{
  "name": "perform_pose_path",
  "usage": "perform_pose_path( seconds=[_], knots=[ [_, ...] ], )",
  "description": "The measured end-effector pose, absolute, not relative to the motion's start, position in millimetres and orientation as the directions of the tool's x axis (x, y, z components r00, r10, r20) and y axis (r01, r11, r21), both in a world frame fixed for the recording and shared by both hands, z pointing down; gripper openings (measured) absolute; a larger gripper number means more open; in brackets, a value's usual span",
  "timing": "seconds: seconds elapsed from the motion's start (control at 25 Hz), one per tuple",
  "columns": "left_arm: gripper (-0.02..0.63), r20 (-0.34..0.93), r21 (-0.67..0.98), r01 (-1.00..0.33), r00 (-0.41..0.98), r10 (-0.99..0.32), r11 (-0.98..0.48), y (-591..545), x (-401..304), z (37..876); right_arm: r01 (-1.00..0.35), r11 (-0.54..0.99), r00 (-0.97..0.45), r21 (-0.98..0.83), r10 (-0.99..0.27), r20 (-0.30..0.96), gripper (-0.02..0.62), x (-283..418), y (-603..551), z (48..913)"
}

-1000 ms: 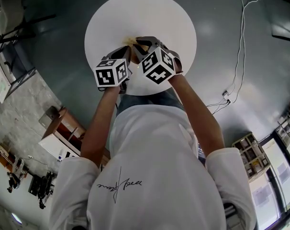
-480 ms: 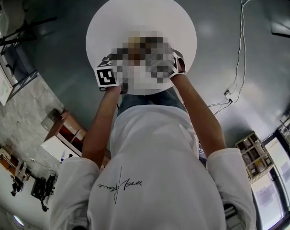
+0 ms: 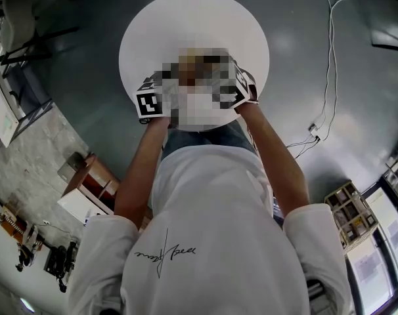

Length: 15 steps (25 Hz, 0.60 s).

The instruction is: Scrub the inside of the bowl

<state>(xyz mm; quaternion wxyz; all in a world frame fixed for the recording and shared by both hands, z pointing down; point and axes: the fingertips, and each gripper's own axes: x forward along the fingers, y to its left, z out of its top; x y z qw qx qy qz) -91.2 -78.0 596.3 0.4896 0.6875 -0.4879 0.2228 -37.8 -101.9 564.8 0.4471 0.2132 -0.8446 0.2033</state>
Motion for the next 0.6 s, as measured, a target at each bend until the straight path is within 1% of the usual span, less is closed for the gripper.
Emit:
perform_pose_path(
  seconds=[0.32,0.6],
  knots=[
    [0.014,0.782,0.457,-0.888,0.426,-0.455,-0.045,-78.0,-91.5,593.7,-0.609,0.768,-0.509,-0.199,-0.186,0.84,0.06,-28.1,-102.5,564.9],
    [0.014,0.777,0.462,-0.885,0.434,-0.455,-0.055,-77.2,-89.1,593.4,-0.616,0.756,-0.501,-0.219,-0.163,0.85,0.061,-19.6,-98.2,564.3]
  ],
)
